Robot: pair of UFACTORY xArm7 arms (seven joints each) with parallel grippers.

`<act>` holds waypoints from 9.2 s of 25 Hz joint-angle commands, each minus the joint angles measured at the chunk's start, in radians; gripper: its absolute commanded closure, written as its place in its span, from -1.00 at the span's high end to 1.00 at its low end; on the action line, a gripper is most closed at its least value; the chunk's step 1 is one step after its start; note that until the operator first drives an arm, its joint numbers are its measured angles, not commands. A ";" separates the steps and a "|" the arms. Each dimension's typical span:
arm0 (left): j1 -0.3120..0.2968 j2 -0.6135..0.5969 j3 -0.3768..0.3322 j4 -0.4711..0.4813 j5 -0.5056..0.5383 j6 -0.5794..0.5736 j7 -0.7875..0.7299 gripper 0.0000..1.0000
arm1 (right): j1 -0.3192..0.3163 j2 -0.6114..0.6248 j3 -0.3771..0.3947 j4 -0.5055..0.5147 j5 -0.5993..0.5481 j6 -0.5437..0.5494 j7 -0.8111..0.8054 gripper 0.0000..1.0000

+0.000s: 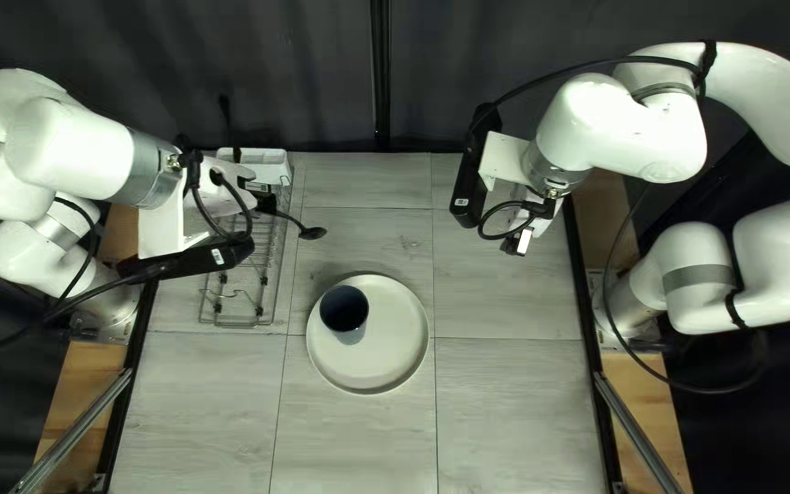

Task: Pick up and place plate onto table. Place down one fork to the left of the plate. Place spoon and knife to the right of the plate. Place cup above the knife and spoon

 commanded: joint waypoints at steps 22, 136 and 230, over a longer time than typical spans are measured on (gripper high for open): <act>0.000 0.000 0.000 0.000 0.000 0.000 0.000 -1.00 | 0.178 0.116 -0.462 -0.051 0.137 -0.452 -0.795 1.00; -0.058 0.055 0.093 0.113 -0.083 0.081 0.321 1.00 | 0.196 0.272 -0.188 -0.239 0.064 -0.808 -0.709 -1.00; -0.018 0.162 0.103 0.286 -0.217 0.298 0.145 1.00 | 0.192 0.539 0.143 0.119 -0.252 -0.631 -0.284 1.00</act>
